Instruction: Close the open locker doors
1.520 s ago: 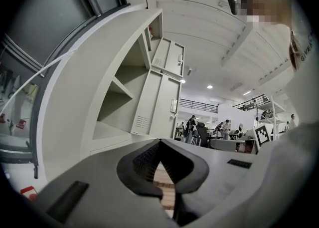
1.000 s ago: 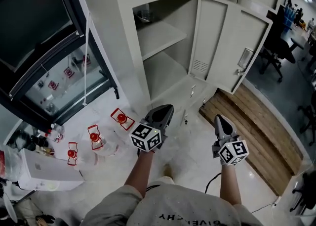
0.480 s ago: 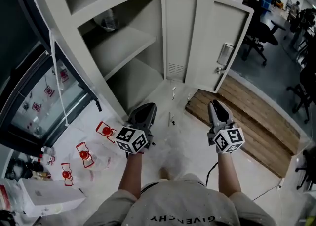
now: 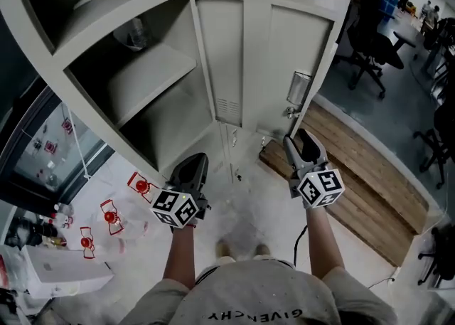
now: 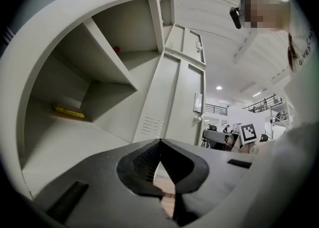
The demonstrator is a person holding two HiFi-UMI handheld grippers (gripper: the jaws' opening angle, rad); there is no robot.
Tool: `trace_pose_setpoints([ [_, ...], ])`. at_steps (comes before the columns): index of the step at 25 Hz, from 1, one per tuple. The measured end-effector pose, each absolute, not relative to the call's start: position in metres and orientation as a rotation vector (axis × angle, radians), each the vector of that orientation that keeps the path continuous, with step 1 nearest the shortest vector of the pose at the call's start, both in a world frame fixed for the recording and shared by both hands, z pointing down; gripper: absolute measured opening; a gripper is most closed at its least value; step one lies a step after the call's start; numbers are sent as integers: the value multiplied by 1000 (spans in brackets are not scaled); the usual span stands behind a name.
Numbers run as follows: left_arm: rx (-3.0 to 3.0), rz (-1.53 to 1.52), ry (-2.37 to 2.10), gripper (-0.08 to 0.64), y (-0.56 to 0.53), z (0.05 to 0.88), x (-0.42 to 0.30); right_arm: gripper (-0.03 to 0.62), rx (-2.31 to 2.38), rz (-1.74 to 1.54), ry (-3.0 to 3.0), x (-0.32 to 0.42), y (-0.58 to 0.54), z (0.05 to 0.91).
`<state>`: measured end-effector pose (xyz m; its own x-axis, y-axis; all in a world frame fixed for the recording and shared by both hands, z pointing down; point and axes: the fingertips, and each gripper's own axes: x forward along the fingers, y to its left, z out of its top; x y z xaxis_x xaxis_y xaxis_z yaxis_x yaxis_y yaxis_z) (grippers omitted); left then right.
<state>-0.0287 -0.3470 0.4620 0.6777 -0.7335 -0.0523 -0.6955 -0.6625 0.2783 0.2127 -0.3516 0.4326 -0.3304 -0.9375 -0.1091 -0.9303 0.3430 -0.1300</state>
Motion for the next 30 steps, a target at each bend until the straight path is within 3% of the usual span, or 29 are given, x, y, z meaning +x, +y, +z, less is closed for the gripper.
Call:
trace_pose_setpoints([
  [11, 2599, -176, -1270, -3, -327, 476, 0, 201, -1472, -57, 2568, 219, -374, 423],
  [30, 2604, -204, -1340, -3, -309, 461, 13, 130, -1255, -31, 2711, 189, -328, 422],
])
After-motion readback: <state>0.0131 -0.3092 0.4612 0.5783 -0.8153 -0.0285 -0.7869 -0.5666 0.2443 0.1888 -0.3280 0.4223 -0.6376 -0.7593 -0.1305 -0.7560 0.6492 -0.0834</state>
